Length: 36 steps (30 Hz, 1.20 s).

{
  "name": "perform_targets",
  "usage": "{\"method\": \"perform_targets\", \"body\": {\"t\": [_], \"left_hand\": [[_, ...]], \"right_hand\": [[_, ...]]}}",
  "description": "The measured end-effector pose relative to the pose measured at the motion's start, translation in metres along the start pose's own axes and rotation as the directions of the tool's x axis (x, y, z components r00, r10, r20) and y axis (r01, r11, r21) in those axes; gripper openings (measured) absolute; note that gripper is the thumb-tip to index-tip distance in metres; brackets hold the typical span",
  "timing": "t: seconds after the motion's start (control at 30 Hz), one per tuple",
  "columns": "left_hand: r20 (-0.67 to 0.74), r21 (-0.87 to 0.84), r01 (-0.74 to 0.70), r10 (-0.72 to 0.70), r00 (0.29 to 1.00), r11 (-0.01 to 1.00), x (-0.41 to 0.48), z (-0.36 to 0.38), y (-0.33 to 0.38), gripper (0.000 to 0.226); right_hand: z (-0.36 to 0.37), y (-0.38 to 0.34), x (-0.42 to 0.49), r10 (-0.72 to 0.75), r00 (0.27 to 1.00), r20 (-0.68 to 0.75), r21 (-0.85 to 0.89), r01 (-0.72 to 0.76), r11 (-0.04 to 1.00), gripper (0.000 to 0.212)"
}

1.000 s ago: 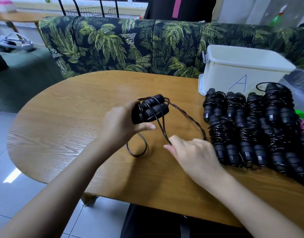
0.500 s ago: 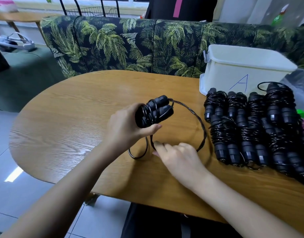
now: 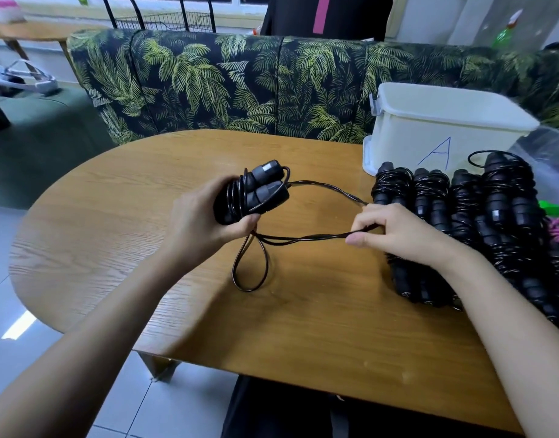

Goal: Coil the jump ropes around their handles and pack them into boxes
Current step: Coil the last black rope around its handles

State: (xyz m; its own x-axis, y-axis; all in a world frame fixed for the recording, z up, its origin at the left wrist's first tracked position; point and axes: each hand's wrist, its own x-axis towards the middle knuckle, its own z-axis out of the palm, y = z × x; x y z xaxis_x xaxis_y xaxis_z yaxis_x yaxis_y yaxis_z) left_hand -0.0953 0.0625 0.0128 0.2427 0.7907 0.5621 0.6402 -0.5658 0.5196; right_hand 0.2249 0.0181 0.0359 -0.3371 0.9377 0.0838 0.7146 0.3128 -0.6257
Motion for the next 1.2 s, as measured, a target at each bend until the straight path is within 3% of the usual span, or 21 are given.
{"method": "perform_targets", "body": {"t": [0.13, 0.3, 0.4, 0.5, 0.63, 0.83, 0.97, 1.07, 1.2], "left_hand": [[0.031, -0.096, -0.023, 0.026, 0.999, 0.995, 0.001, -0.006, 0.001, 0.059], [0.151, -0.133, -0.146, 0.166, 0.974, 0.98, 0.001, -0.008, 0.005, 0.064], [0.268, 0.089, -0.449, 0.413, 0.87, 0.889, 0.0, -0.005, 0.029, 0.071], [0.343, 0.332, -0.582, 0.48, 0.807, 0.742, -0.003, 0.011, 0.053, 0.083], [0.338, 0.471, -0.509, 0.386, 0.858, 0.72, -0.001, 0.021, 0.052, 0.086], [0.211, 0.679, -0.3, 0.214, 0.954, 0.67, 0.004, 0.016, 0.055, 0.078], [0.119, 0.597, -0.221, 0.187, 0.975, 0.771, 0.006, 0.008, 0.044, 0.087], [0.124, 0.446, -0.191, 0.152, 0.981, 0.874, 0.007, 0.002, 0.047, 0.086], [0.139, 0.248, -0.005, -0.031, 0.99, 0.969, 0.006, -0.001, 0.049, 0.088]], "right_hand": [[-0.012, 0.001, 0.009, -0.016, 0.999, 0.04, 0.109, 0.012, 0.994, 0.031], [-0.018, 0.006, 0.03, 0.076, 0.996, -0.053, 0.149, -0.068, 0.987, 0.034], [-0.015, -0.002, 0.05, 0.151, 0.98, -0.132, 0.017, -0.15, 0.989, 0.034], [-0.01, -0.028, 0.067, 0.114, 0.965, -0.237, -0.161, -0.155, 0.975, 0.034], [-0.002, -0.068, 0.056, -0.026, 0.927, -0.375, -0.123, -0.023, 0.992, 0.031], [0.039, -0.085, 0.009, -0.042, 0.945, -0.323, -0.019, 0.038, 0.999, 0.029], [0.052, -0.076, -0.014, 0.027, 0.968, -0.248, 0.146, 0.01, 0.989, 0.033], [0.059, -0.069, -0.014, 0.103, 0.978, -0.179, 0.231, -0.06, 0.971, 0.022], [0.063, -0.063, -0.008, 0.169, 0.982, -0.088, 0.339, -0.13, 0.932, 0.018]]}}
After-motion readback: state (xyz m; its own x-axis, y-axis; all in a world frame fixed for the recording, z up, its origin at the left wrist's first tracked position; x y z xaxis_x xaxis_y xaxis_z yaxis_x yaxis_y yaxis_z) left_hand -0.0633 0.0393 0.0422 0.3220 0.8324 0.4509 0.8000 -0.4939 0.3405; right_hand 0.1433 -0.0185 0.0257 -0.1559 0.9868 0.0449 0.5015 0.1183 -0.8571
